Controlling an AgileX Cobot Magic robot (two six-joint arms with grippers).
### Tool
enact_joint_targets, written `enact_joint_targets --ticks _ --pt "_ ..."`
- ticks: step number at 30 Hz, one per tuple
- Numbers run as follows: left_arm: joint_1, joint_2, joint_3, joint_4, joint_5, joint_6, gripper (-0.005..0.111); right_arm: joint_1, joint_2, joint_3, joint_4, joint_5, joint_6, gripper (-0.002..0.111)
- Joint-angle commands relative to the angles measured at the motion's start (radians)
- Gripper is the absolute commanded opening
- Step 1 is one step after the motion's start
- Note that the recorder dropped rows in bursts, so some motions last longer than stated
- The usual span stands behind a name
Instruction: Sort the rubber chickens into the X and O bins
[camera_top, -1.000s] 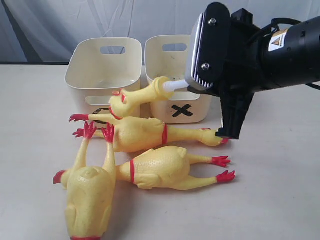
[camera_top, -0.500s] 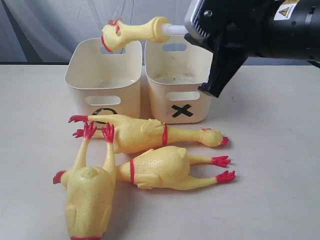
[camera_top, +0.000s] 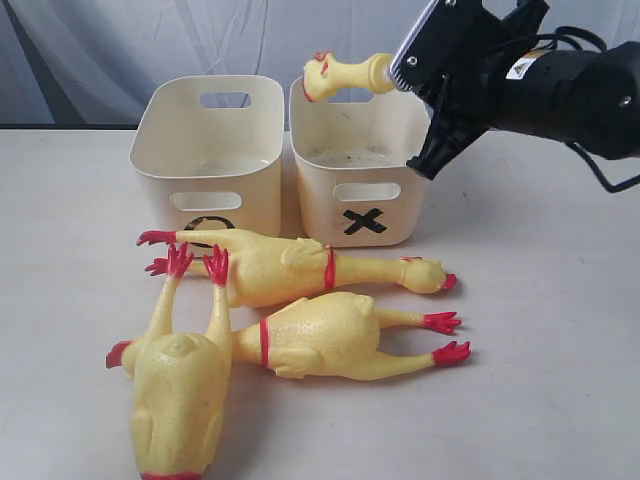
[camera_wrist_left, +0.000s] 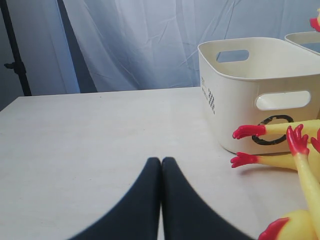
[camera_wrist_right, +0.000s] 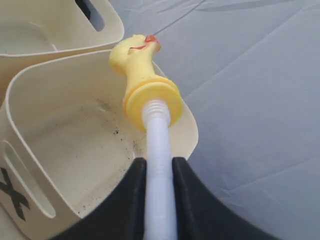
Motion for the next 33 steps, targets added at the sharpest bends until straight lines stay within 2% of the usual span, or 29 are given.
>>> enact_joint_targets --ticks 1,3,5,8,10,11,18,22,28,33 --pt "0.001 0.005 -0.002 0.0 -0.006 0.0 0.0 -0.005 0.059 -0.006 0.031 -0.093 0.005 -0.001" --pt "0.001 0.005 -0.002 0.0 -0.006 0.0 0.0 -0.005 0.064 -0.006 0.085 -0.133 0.005 -0.001" --pt "0.001 0.005 -0.002 0.0 -0.006 0.0 0.0 -0.005 0.064 -0.006 0.116 -0.142 0.005 0.006" --pt "0.001 0.005 -0.002 0.0 -0.006 0.0 0.0 -0.005 0.064 -0.006 0.122 -0.14 0.005 0.038" --pt "0.001 0.005 -0.002 0.0 -0.006 0.0 0.0 -0.005 0.064 -0.006 0.136 -0.135 0.005 0.051" --pt "0.001 0.005 -0.002 0.0 -0.006 0.0 0.0 -0.005 0.064 -0.006 0.146 -0.133 0.005 0.052" --pt "0.001 0.005 -0.002 0.0 -0.006 0.0 0.0 0.006 0.011 -0.006 0.148 -0.13 0.005 0.053" --pt "0.001 0.005 -0.002 0.0 -0.006 0.0 0.0 0.039 -0.053 -0.006 0.159 -0.065 0.012 0.053" --pt "0.001 0.005 -0.002 0.0 -0.006 0.0 0.0 0.121 -0.107 -0.006 0.177 0.217 0.027 0.053" --pt "0.001 0.005 -0.002 0.0 -0.006 0.0 0.0 0.182 -0.106 -0.006 0.301 0.406 0.027 0.053"
